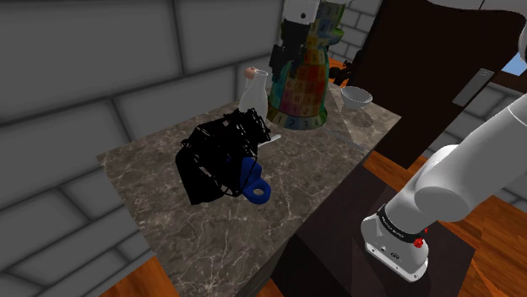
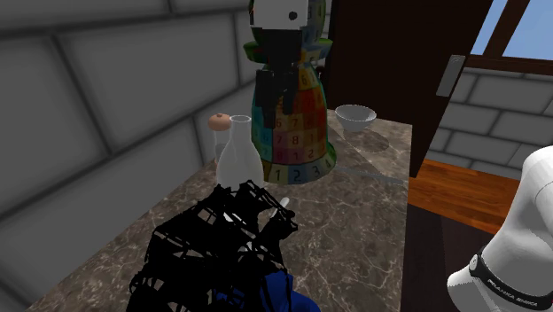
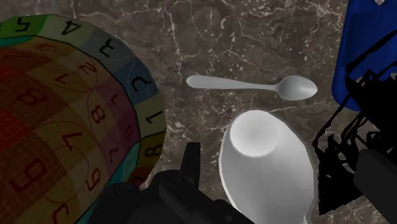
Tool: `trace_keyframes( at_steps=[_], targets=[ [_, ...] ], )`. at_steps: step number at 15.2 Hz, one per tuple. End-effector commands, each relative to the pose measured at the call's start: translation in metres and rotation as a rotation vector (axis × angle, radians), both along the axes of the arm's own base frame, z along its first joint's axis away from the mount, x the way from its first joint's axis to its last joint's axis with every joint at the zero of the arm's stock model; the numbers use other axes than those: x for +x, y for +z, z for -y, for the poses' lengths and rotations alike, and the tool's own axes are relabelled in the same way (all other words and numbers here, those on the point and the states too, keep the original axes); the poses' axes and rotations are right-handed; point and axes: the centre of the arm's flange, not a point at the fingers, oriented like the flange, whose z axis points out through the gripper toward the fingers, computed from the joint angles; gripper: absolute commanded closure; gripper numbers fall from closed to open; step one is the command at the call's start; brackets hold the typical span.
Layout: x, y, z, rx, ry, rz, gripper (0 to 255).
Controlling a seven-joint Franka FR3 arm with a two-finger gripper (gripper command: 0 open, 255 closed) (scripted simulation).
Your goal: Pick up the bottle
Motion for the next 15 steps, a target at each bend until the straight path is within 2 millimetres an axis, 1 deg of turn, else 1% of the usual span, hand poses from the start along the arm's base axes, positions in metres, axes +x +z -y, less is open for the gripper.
trace_keyframes(
  at_steps=[1, 4, 11, 13, 14, 15],
  targets=[
    [0.023, 0.004, -0.012, 0.021, 0.007, 0.005, 0],
    [0.052, 0.007, -0.028, 0.049, 0.017, 0.012, 0],
    [0.052, -0.03, -0.028, 0.049, 0.017, 0.012, 0],
    [0.052, -0.033, -0.028, 0.049, 0.017, 0.012, 0],
    [0.051, -0.032, -0.029, 0.049, 0.017, 0.012, 255],
    [0.051, -0.032, -0.028, 0.049, 0.017, 0.012, 255]
  ],
)
